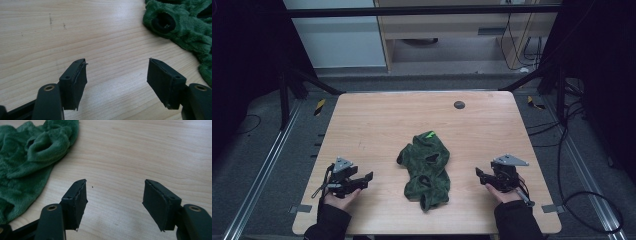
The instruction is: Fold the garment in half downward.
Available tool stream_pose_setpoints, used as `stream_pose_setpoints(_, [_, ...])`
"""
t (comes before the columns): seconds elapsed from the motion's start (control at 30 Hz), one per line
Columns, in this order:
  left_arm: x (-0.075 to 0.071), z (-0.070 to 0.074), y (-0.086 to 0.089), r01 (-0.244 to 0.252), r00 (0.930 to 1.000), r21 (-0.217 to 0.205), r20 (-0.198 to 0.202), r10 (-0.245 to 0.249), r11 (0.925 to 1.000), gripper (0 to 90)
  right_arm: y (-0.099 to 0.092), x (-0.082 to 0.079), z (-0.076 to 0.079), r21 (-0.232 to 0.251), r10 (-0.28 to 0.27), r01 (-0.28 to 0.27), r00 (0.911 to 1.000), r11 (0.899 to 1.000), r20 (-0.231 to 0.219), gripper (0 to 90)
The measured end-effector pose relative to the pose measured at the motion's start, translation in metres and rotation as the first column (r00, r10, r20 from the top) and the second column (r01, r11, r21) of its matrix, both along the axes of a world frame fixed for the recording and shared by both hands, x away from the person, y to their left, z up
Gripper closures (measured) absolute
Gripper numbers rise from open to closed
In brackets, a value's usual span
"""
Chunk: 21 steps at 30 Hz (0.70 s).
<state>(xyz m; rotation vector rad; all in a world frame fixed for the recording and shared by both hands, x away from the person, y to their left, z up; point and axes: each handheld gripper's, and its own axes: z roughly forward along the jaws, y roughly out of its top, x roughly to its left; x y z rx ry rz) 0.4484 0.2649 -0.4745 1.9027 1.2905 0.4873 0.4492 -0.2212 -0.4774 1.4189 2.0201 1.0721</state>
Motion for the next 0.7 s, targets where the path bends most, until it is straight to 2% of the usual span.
stream_pose_setpoints(0.27, [-0.003, 0.003, -0.002, 0.016, 0.9999, -0.012, 0.006, -0.016, 0.9998, 35.3, 0.001, -0.005, 0.001, 0.023, 0.018, -0.018, 0.9998, 1.000, -0.007, 35.7])
stream_pose_setpoints(0.37, [-0.003, 0.005, -0.003, 0.030, 0.9995, -0.006, 0.010, -0.030, 0.9995, 35.1, 0.004, -0.006, 0.004, 0.003, 0.036, -0.036, 0.9993, 0.999, 0.010, 35.7])
stream_pose_setpoints(0.5, [-0.003, 0.004, -0.005, 0.034, 0.9994, -0.007, 0.006, -0.034, 0.9994, 34.6, 0.008, -0.007, 0.009, 0.034, 0.060, -0.061, 0.9980, 0.998, 0.019, 34.5])
stream_pose_setpoints(0.7, [-0.002, 0.006, -0.012, 0.054, 0.9985, -0.006, 0.009, -0.054, 0.9985, 33.4, 0.013, -0.007, 0.015, 0.050, 0.090, -0.091, 0.9957, 0.995, 0.025, 34.2])
